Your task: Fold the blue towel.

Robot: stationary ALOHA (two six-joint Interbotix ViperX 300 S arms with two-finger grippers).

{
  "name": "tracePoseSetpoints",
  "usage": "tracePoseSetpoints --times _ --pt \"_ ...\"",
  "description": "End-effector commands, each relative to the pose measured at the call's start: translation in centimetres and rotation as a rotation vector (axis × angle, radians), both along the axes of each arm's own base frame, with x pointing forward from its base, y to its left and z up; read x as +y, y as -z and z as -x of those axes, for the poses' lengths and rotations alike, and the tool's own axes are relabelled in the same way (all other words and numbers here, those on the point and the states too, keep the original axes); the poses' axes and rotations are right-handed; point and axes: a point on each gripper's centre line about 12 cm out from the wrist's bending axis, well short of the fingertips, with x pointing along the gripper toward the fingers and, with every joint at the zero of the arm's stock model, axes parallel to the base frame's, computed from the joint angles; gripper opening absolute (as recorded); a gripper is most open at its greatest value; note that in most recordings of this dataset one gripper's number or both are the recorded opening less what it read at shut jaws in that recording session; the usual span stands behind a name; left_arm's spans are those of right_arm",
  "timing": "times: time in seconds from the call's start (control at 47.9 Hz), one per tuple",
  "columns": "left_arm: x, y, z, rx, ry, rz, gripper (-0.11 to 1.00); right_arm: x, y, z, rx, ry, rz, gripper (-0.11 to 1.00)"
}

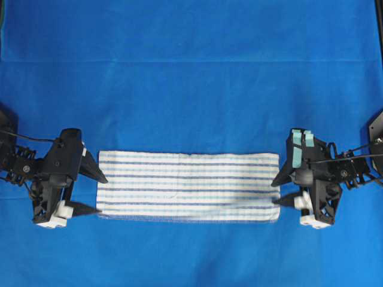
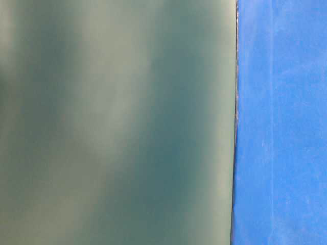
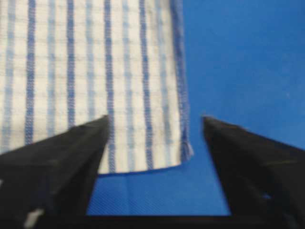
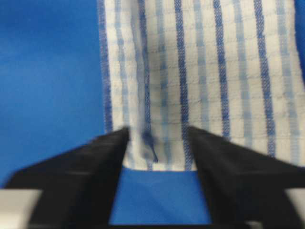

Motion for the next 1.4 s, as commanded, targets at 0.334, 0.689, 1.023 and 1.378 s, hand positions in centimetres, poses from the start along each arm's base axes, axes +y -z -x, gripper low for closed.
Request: tracePoseSetpoints --times 0.334,0.689,1.023,1.378 --pt "3.9 -1.5 -1.1 -0.035 -0.125 -0.022 0.84 -4.5 -1.0 -0.6 -0.044 0.122 0.034 0.6" --pt "6.2 -1.4 -1.3 -0.027 -0.177 -0.066 0.84 -7.2 -0.4 -0.4 -0.002 0.181 0.086 0.6" --pt "7.0 2.0 -1.5 0.075 -0.203 -0.085 0.83 -7.6 3.1 -0.7 0.104 0.202 0.091 0.6" --pt "7.1 4.7 -1.4 0.145 -0.212 -0.09 0.8 -7.6 4.4 -1.0 0.137 0.204 0.088 0.59"
